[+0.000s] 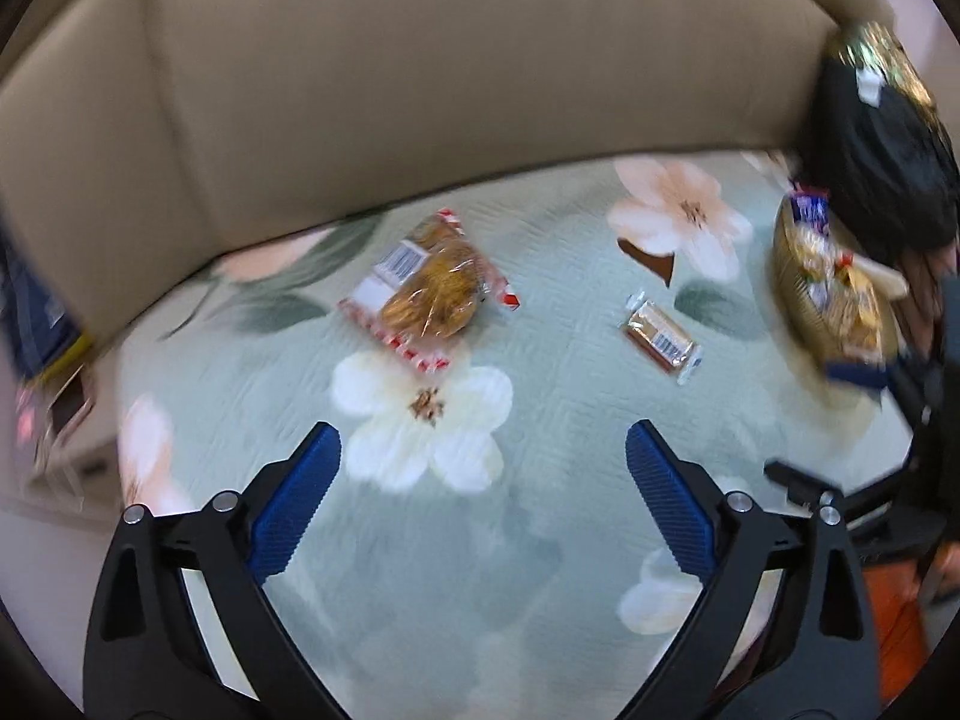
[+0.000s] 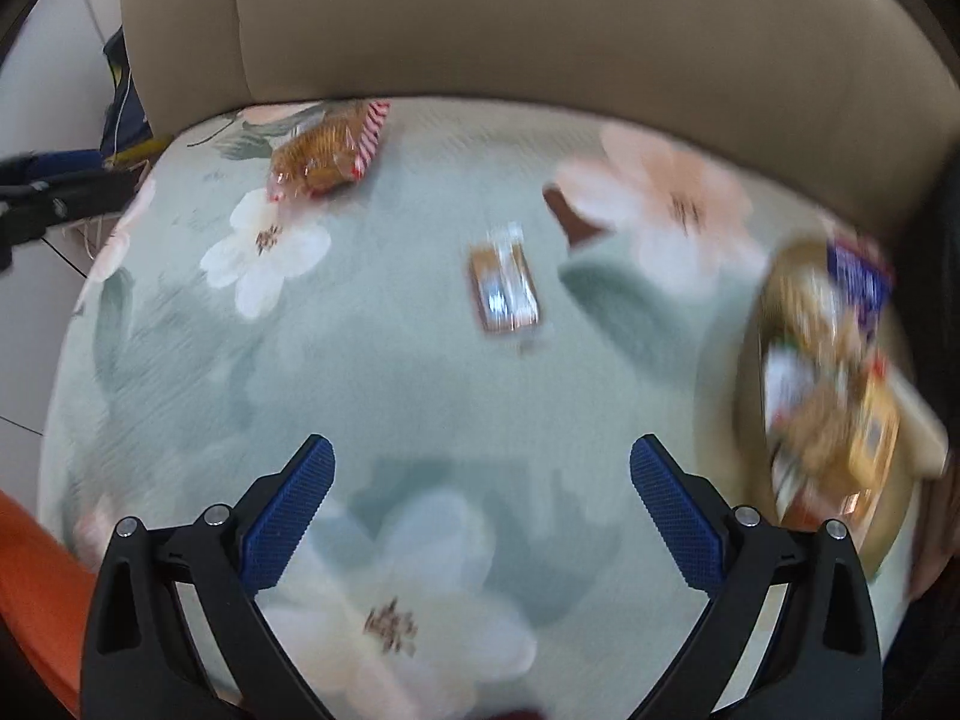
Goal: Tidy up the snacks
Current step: 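Move both tools back toward the last two snacks, then grasp the red-striped bun bag with the left tool while the right tool grasps the brown wafer bar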
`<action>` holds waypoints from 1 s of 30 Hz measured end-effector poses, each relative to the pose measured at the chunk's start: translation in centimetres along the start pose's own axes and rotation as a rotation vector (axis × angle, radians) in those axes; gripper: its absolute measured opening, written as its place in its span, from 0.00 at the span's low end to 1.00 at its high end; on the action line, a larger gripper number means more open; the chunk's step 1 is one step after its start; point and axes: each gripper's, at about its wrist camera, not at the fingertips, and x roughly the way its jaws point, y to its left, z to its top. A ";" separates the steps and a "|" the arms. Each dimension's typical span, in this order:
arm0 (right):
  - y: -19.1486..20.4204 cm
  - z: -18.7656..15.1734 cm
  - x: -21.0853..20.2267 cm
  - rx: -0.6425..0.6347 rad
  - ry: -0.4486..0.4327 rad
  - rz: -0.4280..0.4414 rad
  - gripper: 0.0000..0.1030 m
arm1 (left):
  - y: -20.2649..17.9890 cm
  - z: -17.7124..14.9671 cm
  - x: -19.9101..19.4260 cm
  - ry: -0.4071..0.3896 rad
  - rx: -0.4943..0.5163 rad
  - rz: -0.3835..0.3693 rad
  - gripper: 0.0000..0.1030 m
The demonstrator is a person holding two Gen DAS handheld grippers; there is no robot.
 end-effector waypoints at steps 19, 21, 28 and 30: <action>-4.1 4.6 13.3 0.102 0.029 0.028 0.92 | 4.2 6.3 19.1 0.108 0.156 -0.052 0.96; -3.7 4.7 13.3 0.086 0.009 -0.006 0.78 | 3.8 6.0 19.1 0.070 0.150 -0.036 0.94; -3.0 4.7 12.5 0.051 -0.026 -0.038 0.34 | 4.0 3.8 16.7 0.034 0.028 -0.031 0.73; -2.6 4.5 12.2 0.051 -0.023 -0.006 0.33 | 3.3 2.8 15.7 0.046 0.007 -0.032 0.72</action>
